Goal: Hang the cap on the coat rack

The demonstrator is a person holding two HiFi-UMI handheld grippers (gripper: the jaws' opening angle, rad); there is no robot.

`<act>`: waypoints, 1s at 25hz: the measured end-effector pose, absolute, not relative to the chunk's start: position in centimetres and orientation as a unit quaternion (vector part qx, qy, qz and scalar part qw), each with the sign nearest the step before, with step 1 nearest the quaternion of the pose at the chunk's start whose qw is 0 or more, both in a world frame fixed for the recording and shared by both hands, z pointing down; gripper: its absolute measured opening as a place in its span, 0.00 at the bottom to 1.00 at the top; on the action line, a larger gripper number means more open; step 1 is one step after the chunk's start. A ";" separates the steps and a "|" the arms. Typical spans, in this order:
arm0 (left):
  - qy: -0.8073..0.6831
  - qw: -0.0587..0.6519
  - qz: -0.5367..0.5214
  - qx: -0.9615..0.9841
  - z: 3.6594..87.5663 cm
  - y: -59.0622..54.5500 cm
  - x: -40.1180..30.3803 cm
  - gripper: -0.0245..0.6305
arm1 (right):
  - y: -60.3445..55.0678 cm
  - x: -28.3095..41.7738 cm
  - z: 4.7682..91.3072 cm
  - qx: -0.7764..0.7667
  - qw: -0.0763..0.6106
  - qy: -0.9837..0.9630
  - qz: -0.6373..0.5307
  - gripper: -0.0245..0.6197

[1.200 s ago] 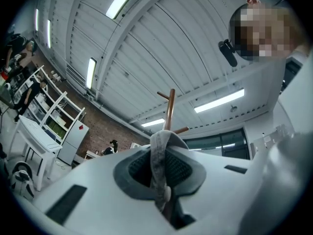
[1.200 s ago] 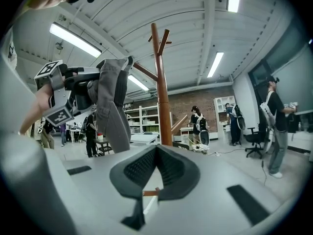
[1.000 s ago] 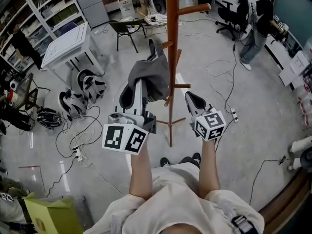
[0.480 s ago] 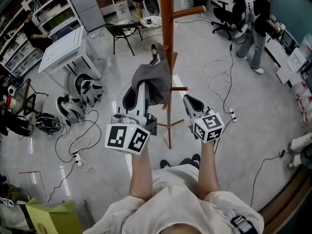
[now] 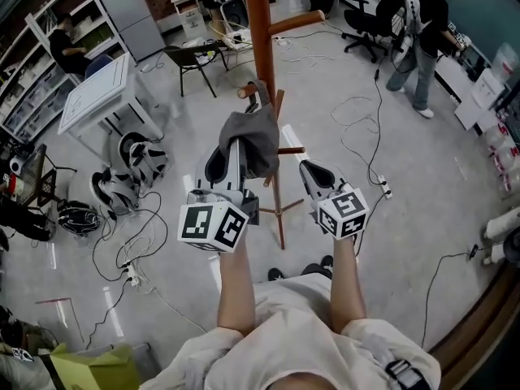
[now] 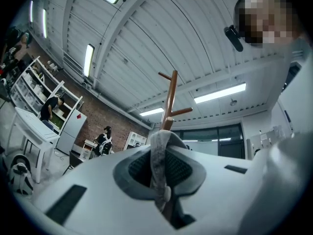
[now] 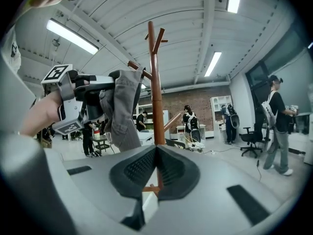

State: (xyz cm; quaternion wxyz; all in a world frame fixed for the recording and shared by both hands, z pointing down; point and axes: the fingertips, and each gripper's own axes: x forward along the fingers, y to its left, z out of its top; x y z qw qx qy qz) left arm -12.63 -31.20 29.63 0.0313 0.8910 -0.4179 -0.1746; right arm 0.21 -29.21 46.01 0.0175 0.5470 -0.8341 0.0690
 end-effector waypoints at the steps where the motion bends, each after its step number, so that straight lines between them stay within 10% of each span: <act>1: -0.418 0.034 -0.174 0.891 30.0 -31.5 -12.5 0.07 | -29.2 0.3 46.1 0.547 0.020 -0.834 0.068 0.04; 21: -0.425 0.029 -0.137 0.894 32.7 -31.7 -10.4 0.08 | -29.2 0.5 46.3 0.495 0.052 -0.864 0.078 0.04; 25: -0.453 0.027 -0.145 0.879 32.3 -31.3 -10.9 0.26 | -29.4 0.0 46.3 0.457 0.067 -0.883 0.083 0.04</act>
